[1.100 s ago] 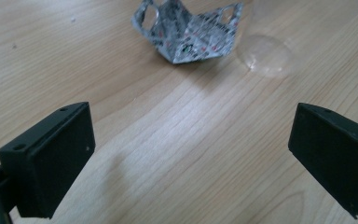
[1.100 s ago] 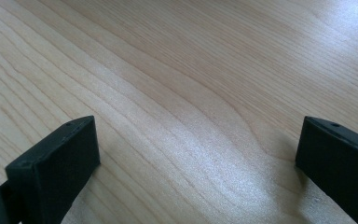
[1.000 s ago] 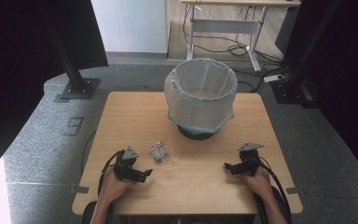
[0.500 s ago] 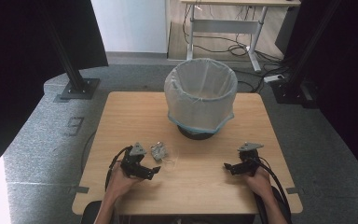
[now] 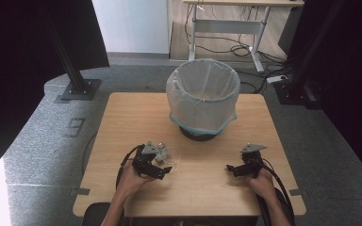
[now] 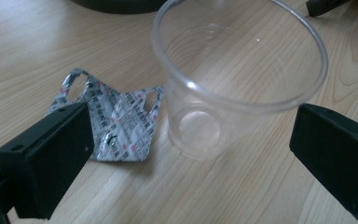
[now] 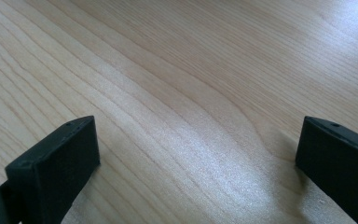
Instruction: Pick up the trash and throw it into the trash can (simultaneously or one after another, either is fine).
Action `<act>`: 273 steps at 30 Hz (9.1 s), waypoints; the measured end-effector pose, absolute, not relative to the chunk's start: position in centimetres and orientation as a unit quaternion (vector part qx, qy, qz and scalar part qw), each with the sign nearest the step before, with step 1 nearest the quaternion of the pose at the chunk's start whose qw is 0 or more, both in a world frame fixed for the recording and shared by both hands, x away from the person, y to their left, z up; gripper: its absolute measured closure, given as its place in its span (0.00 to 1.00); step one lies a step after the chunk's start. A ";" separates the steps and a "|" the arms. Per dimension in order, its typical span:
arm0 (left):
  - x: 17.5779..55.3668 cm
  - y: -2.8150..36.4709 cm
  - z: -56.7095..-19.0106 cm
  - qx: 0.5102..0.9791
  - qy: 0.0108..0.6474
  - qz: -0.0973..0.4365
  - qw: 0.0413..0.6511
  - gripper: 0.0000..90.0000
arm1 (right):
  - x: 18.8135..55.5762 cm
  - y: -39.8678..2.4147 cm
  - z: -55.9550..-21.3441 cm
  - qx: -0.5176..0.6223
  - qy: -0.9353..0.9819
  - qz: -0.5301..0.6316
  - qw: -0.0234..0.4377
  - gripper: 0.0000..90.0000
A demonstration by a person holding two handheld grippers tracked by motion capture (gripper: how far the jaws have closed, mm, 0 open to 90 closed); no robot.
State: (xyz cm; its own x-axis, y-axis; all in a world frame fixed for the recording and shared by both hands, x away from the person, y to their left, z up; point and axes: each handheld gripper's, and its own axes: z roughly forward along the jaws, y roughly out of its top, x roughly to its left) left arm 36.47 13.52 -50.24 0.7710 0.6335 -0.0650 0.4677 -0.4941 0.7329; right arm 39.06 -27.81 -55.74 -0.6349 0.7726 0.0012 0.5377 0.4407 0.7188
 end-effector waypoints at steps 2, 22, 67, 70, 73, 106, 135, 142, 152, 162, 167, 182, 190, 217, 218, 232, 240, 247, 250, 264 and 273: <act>36.6 13.1 -50.3 0.860 0.318 0.107 0.385 0.00 | 39.1 -27.8 -55.7 0.393 0.832 0.353 0.166 0.00; 37.4 10.8 -50.7 0.862 0.304 0.108 0.392 0.25 | 39.0 -27.8 -55.7 0.391 0.834 0.354 0.165 0.00; 38.6 12.4 -45.0 0.854 0.319 0.115 0.394 0.36 | 39.0 -27.7 -55.7 0.389 0.834 0.354 0.164 0.00; 38.8 12.6 -44.5 0.853 0.322 0.114 0.395 0.36 | 39.0 -27.7 -55.7 0.388 0.835 0.355 0.164 0.00; 38.9 12.7 -43.9 0.855 0.322 0.118 0.389 0.36 | 39.0 -27.7 -55.7 0.388 0.835 0.354 0.164 0.00; 40.8 14.7 -35.6 0.848 0.330 0.127 0.395 0.37 | 39.0 -27.7 -55.7 0.386 0.837 0.353 0.162 0.00; 43.3 15.0 -28.7 0.845 0.342 0.126 0.392 0.38 | 39.0 -27.7 -55.7 0.383 0.838 0.353 0.163 0.00; 43.9 14.6 -27.3 0.846 0.342 0.126 0.388 0.38 | 39.0 -27.7 -55.7 0.383 0.838 0.354 0.163 0.00; 44.8 13.8 -25.2 0.846 0.335 0.126 0.394 0.38 | 39.0 -27.7 -55.7 0.382 0.838 0.356 0.161 0.00; 45.6 13.1 -23.6 0.845 0.333 0.130 0.398 0.39 | 39.0 -27.7 -55.7 0.380 0.838 0.356 0.161 0.00; 46.3 12.2 -22.6 0.846 0.331 0.132 0.396 0.39 | 38.9 -27.6 -55.7 0.380 0.839 0.356 0.161 0.00; 48.0 10.1 -20.8 0.846 0.330 0.130 0.398 0.39 | 38.9 -27.6 -55.8 0.376 0.840 0.357 0.160 0.00; 48.9 8.5 -20.1 0.851 0.326 0.131 0.392 0.39 | 38.9 -27.6 -55.7 0.375 0.840 0.357 0.159 0.00; 53.6 2.8 -21.3 0.853 0.322 0.137 0.387 0.39 | 38.9 -27.5 -55.7 0.368 0.843 0.359 0.156 0.00; 53.7 2.6 -21.4 0.853 0.323 0.137 0.388 0.39 | 38.9 -27.5 -55.7 0.368 0.844 0.359 0.156 0.00; 55.7 0.5 -23.6 0.849 0.331 0.145 0.384 0.39 | 38.8 -27.5 -55.7 0.365 0.845 0.359 0.155 0.00; 56.3 -0.6 -24.8 0.855 0.326 0.147 0.376 0.29 | 38.8 -27.4 -55.7 0.364 0.845 0.358 0.156 0.00; 56.4 -0.6 -25.1 0.851 0.332 0.149 0.380 0.07 | 38.8 -27.4 -55.7 0.364 0.846 0.358 0.154 0.00; 56.1 -0.6 -24.9 0.854 0.324 0.151 0.378 0.02 | 38.8 -27.4 -55.7 0.362 0.846 0.358 0.154 0.00; 54.5 1.4 -24.3 0.856 0.308 0.149 0.386 0.00 | 38.8 -27.4 -55.8 0.363 0.846 0.359 0.155 0.00; 53.0 3.4 -23.5 0.855 0.302 0.161 0.390 0.00 | 38.8 -27.4 -55.7 0.363 0.846 0.358 0.154 0.00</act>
State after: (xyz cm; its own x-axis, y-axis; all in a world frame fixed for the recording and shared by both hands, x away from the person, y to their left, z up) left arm 53.00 3.39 -23.47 0.7659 0.6418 0.0391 0.3907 -0.5129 0.7643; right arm 38.79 -27.44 -55.74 -0.6886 0.7251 -0.0007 0.5041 0.4793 0.7184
